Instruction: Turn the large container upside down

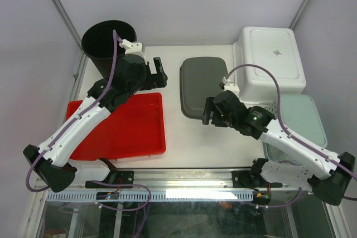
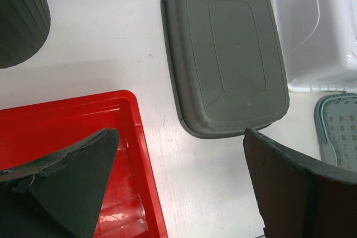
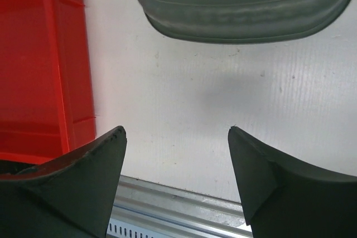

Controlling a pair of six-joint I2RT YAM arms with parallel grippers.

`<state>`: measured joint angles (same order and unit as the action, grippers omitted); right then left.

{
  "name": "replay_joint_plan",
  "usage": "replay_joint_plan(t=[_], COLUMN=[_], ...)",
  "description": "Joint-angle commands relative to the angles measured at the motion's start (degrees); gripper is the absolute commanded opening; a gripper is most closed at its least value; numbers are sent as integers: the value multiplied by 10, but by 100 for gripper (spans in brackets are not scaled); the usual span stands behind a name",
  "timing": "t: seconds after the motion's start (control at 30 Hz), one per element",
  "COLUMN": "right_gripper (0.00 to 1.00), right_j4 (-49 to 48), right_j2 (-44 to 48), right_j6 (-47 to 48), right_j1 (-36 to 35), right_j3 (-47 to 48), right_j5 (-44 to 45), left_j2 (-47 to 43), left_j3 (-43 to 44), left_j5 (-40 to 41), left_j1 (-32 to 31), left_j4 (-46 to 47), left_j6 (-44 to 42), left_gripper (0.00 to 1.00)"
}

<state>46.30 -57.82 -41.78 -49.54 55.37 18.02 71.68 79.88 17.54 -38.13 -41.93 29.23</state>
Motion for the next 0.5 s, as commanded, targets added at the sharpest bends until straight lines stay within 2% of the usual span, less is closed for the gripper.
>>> replay_joint_plan(t=[0.0,0.1,0.17,0.3,0.37,0.47], right_gripper=[80,86,90,84,75,50], right_j4=[-47,-65,-63,-111,-125,-118], right_j2=[-58,-125,-168,-230,-265,-308], right_j6=[17,46,19,-6,-19,-44], right_j1=[-49,-83,-87,-86,-85,-68], right_j3=[41,68,87,93,96,110], right_j5=[28,51,53,24,28,33], left_j2=[-11,-25,-32,-40,-44,-49], left_j3=[-10,-19,-23,-29,-32,-34], left_j5=[-5,4,11,21,23,29], left_j1=[7,7,7,7,7,7], left_j4=[29,28,26,23,21,19], left_j6=[8,14,16,21,22,20], left_gripper=[99,99,99,99,99,99])
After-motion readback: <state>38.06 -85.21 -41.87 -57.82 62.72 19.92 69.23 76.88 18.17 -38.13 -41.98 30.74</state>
